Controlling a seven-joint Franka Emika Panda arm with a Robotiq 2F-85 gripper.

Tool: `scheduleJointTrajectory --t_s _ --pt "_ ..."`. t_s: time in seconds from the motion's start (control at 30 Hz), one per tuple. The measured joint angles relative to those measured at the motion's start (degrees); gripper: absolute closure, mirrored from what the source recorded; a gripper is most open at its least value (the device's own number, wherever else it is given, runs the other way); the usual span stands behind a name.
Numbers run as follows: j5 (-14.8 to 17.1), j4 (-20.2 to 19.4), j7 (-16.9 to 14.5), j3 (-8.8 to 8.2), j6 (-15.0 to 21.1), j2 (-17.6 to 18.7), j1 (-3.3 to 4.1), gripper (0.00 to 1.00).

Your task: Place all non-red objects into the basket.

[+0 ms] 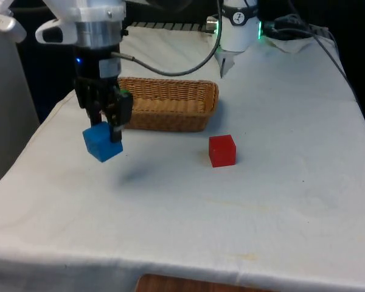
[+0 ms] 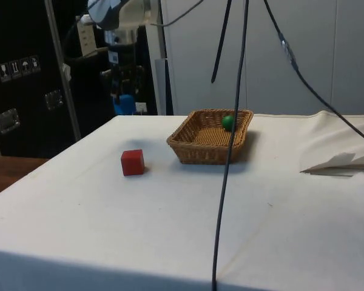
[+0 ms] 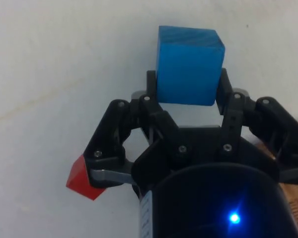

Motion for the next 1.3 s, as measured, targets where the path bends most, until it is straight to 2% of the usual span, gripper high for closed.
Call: scheduleJointTrajectory --t_s 0.5,0.83,1.3 --pt "-4.4 -3.5 -1.2 -0.06 -5.0 -6.9 1.49 0.49" --pt "-5.9 -3.7 -1.8 -0.06 -8.6 -9.5 1.72 0.49" --pt "-7.7 -5.7 -2.8 -0.06 -13.0 -14.4 2.46 0.49"
